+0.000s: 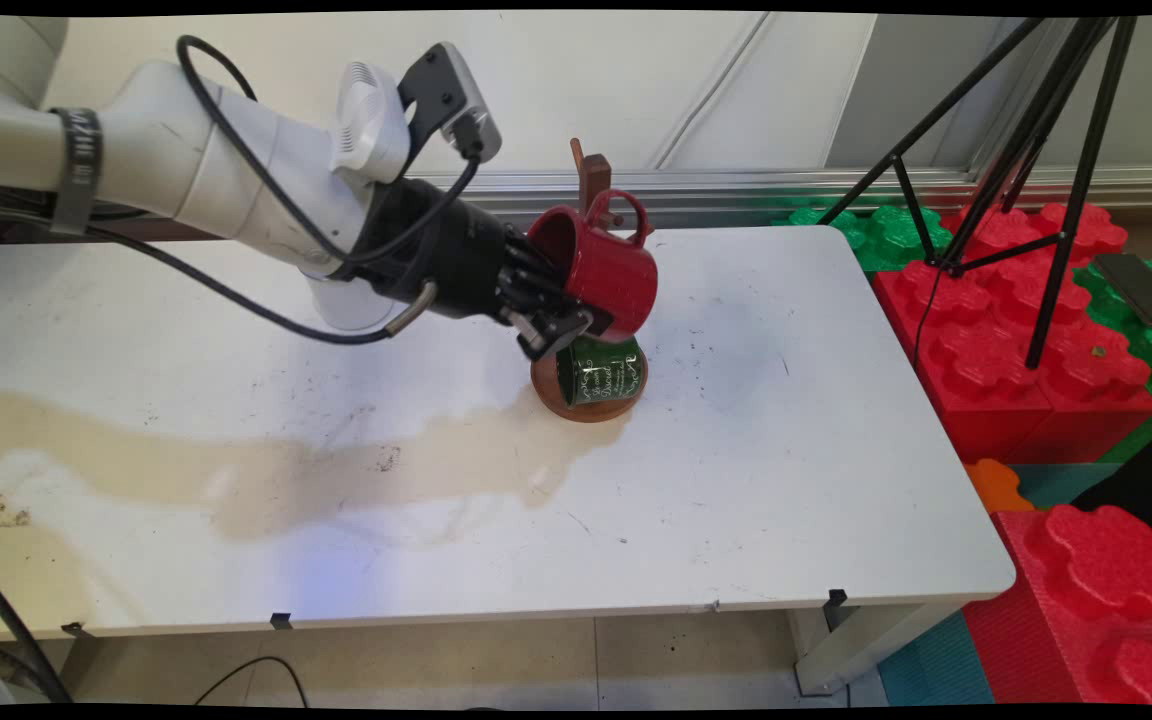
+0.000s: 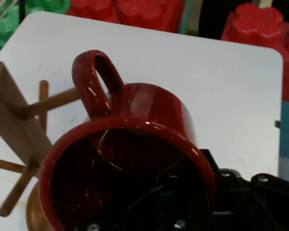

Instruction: Place the picked object on the table

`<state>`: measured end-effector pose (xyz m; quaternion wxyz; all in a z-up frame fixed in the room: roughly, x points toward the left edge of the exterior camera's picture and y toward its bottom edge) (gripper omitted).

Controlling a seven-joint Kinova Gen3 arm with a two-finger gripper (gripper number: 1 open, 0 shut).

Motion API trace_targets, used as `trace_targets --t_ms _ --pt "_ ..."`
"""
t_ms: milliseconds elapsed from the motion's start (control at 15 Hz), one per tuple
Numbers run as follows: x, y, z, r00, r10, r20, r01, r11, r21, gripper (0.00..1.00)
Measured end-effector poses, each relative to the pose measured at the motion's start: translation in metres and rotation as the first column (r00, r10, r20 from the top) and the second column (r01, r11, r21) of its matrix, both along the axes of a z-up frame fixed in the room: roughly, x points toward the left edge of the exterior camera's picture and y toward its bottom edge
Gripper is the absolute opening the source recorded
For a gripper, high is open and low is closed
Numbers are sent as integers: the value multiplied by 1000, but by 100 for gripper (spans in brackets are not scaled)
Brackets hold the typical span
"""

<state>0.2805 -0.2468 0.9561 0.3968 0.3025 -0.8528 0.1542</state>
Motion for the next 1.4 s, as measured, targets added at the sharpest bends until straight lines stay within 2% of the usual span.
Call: trace_targets --t_ms 333,667,933,1067,1400 --pt "8 17 7 994 -89 63 90 996 -3 0" --pt "39 31 22 977 -132 166 135 991 -8 0" --pt "74 35 29 946 -172 273 179 984 -2 0" --pt "88 33 32 927 -183 328 193 981 3 0" --pt "103 24 29 886 -171 430 172 984 36 0"
